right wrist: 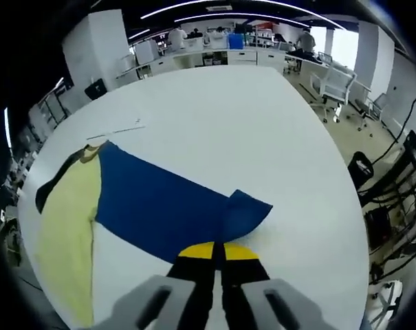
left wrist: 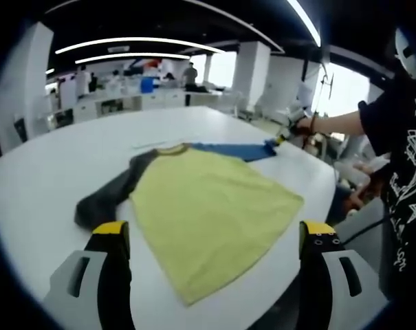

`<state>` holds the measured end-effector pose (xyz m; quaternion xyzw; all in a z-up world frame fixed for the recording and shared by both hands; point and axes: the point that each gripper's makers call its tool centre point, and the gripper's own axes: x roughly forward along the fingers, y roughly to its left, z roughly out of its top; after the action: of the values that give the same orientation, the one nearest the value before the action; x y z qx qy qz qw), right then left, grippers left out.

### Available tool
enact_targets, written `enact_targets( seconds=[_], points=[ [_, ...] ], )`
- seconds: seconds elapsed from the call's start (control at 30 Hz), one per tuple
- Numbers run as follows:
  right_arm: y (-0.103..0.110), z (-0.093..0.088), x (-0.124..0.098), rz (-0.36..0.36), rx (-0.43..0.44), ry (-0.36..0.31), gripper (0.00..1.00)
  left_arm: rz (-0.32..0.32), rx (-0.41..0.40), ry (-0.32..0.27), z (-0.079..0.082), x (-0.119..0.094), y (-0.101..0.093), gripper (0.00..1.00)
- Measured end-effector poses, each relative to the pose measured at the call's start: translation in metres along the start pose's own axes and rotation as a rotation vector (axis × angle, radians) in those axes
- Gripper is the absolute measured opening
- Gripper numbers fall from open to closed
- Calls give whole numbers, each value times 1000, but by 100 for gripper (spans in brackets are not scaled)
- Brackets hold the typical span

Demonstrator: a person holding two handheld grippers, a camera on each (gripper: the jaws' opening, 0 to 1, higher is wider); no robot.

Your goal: Fold the garment on the visible template until the final outline fits inside the template.

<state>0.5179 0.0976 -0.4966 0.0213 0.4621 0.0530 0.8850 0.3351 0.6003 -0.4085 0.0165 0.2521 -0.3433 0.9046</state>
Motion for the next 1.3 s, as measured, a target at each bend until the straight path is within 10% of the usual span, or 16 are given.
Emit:
enact_targets(
  seconds=[1.3],
  points=[
    [101,42,2,130,-93,-3,0,0,14,-10,1,0,2,99]
  ],
)
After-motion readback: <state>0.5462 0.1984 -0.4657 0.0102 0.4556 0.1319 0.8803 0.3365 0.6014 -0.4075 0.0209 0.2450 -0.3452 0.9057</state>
